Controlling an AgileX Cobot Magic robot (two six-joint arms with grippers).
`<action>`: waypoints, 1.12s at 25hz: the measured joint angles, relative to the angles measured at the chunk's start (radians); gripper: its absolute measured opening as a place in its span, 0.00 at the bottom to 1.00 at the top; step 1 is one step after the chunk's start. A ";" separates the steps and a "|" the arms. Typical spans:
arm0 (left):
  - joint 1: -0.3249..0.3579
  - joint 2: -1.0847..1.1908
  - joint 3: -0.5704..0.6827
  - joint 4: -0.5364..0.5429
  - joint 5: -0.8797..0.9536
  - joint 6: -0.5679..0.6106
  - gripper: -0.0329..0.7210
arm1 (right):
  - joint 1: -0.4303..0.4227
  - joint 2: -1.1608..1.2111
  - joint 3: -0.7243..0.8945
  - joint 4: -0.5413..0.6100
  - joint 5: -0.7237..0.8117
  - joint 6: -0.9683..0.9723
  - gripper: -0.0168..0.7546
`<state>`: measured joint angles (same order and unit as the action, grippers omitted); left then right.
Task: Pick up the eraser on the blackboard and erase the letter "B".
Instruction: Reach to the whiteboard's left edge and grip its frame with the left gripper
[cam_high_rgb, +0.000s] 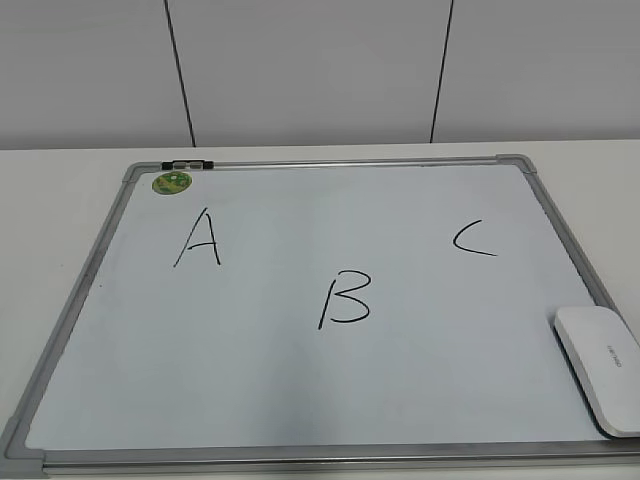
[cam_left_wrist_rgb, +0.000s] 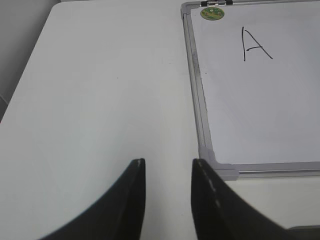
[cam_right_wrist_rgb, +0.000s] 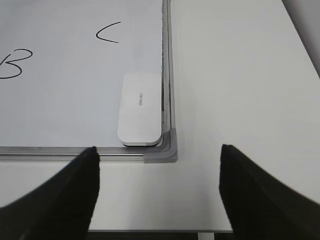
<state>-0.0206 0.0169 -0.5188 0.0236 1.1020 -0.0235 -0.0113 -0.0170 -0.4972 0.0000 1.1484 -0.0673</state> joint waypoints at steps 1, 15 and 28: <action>0.000 0.000 0.000 0.000 0.000 0.000 0.36 | 0.000 0.000 0.000 0.000 0.000 0.000 0.74; 0.000 0.000 0.000 0.000 0.000 0.000 0.36 | 0.000 0.000 0.000 0.000 0.000 0.000 0.74; 0.000 0.423 -0.133 -0.010 -0.099 0.000 0.36 | 0.000 0.000 0.000 0.000 0.000 0.000 0.74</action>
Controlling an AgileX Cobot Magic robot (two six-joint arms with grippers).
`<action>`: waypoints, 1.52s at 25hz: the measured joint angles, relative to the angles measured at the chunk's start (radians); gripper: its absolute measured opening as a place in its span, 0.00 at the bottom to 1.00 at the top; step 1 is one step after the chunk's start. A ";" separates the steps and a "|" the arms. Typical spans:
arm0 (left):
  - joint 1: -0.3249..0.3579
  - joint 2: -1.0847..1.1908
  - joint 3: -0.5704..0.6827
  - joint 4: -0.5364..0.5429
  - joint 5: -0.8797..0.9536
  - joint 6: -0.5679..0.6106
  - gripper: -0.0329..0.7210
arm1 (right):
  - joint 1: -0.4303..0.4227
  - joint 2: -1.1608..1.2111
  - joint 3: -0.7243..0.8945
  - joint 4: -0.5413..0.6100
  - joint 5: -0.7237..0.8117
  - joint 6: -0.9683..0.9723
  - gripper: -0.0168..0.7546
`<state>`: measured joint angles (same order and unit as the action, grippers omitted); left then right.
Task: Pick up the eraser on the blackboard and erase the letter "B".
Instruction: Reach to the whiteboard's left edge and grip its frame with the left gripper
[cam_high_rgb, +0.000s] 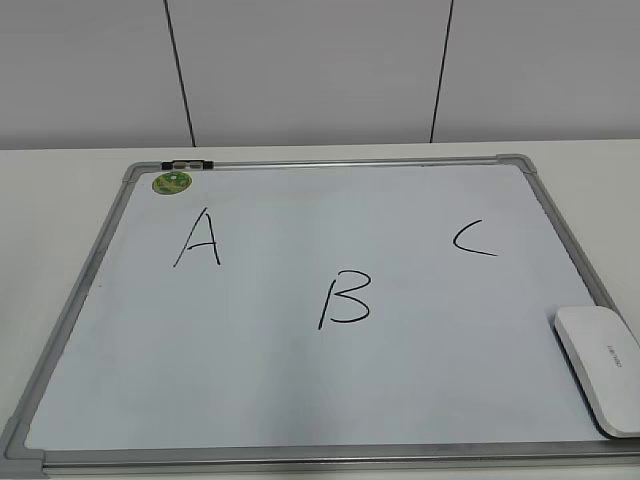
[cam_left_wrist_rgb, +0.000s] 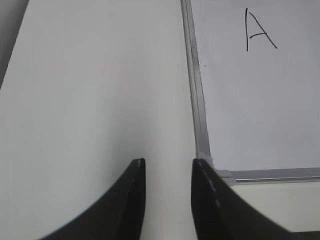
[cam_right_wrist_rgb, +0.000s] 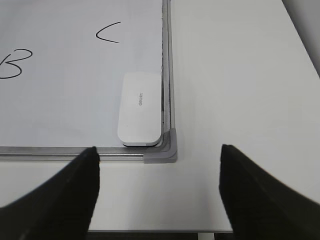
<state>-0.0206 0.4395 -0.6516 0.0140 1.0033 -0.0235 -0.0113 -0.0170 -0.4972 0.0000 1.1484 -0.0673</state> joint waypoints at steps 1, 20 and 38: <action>0.000 0.041 -0.014 -0.005 -0.004 0.000 0.36 | 0.000 0.000 0.000 0.000 0.000 0.000 0.74; -0.004 0.908 -0.428 -0.130 -0.037 0.000 0.37 | 0.000 0.000 0.000 0.000 0.000 0.000 0.74; -0.024 1.397 -0.730 -0.128 -0.051 0.000 0.37 | 0.000 0.000 0.000 0.000 0.000 0.000 0.74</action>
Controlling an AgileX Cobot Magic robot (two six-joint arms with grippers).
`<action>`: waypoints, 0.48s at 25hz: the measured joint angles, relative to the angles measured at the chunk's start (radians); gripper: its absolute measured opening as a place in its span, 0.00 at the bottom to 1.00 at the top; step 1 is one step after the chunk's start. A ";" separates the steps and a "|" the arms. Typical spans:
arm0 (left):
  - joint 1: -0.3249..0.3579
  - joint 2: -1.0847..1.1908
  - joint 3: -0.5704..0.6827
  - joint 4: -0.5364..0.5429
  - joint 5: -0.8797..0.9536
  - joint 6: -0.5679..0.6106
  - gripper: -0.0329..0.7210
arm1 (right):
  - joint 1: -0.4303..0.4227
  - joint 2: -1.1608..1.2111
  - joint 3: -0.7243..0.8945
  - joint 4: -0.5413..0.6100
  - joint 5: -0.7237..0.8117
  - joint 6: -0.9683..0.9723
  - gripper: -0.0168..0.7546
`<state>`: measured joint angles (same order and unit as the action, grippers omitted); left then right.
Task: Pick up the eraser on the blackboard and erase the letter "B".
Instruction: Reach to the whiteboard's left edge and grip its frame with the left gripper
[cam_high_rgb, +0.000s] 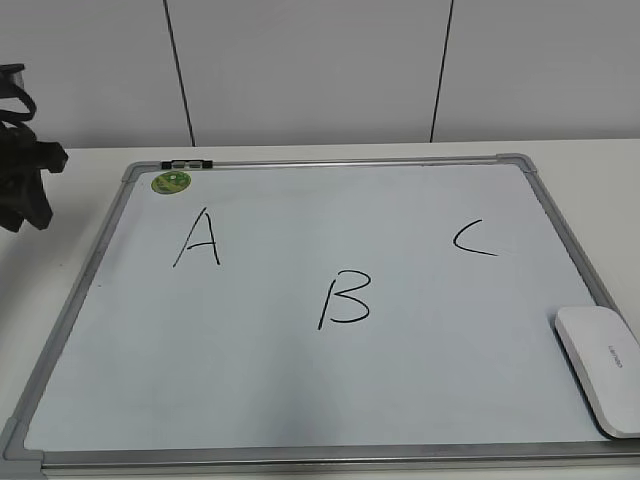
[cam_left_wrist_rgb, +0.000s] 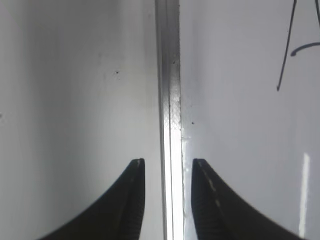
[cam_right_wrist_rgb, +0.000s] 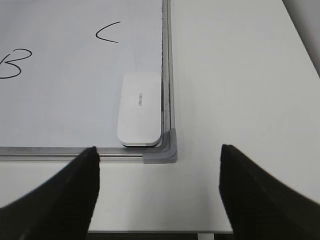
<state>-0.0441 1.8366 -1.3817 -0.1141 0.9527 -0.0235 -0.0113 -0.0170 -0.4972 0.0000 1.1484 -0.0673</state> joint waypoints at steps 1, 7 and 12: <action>0.000 0.019 -0.015 0.002 0.002 0.000 0.37 | 0.000 0.000 0.000 0.000 0.000 0.000 0.74; 0.000 0.132 -0.118 0.015 0.048 0.000 0.37 | 0.000 0.000 0.000 0.000 0.000 0.000 0.74; 0.000 0.219 -0.166 0.035 0.070 0.000 0.37 | 0.000 0.000 0.000 0.000 0.000 0.000 0.74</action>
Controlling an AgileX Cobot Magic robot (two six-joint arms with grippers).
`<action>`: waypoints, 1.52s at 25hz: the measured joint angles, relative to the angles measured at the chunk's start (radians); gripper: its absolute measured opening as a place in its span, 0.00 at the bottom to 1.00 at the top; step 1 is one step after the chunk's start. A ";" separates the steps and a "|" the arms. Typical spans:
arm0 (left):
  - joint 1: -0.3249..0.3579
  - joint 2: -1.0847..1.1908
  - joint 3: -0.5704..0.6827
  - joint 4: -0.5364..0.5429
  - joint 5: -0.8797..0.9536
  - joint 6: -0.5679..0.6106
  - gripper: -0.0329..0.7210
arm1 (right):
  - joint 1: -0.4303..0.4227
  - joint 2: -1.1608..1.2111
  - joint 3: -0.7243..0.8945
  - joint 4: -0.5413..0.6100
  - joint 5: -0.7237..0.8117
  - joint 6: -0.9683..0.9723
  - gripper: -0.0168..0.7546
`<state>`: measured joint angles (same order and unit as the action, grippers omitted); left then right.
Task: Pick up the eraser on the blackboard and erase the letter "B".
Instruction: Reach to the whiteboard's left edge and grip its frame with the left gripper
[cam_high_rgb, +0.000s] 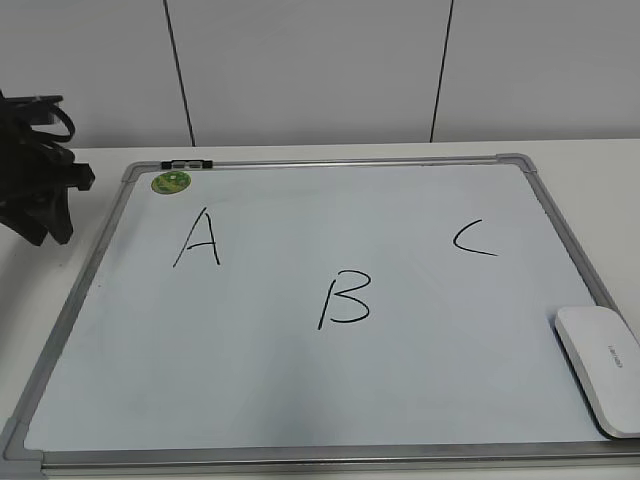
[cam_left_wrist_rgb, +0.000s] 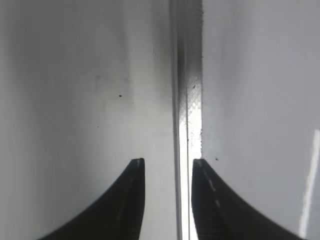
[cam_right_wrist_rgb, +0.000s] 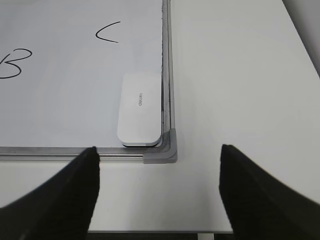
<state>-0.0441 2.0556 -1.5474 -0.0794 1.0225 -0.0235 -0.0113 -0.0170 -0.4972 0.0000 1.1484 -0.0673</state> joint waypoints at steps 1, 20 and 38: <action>0.000 0.018 -0.007 0.000 0.002 0.000 0.37 | 0.000 0.000 0.000 0.000 0.000 0.000 0.74; 0.000 0.135 -0.021 -0.012 0.004 0.005 0.37 | 0.000 0.000 0.000 0.000 0.000 0.000 0.74; 0.000 0.154 -0.030 -0.046 0.008 0.024 0.36 | 0.000 0.000 0.000 0.000 0.000 0.000 0.74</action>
<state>-0.0441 2.2100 -1.5778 -0.1250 1.0300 0.0000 -0.0113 -0.0170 -0.4972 0.0000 1.1484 -0.0673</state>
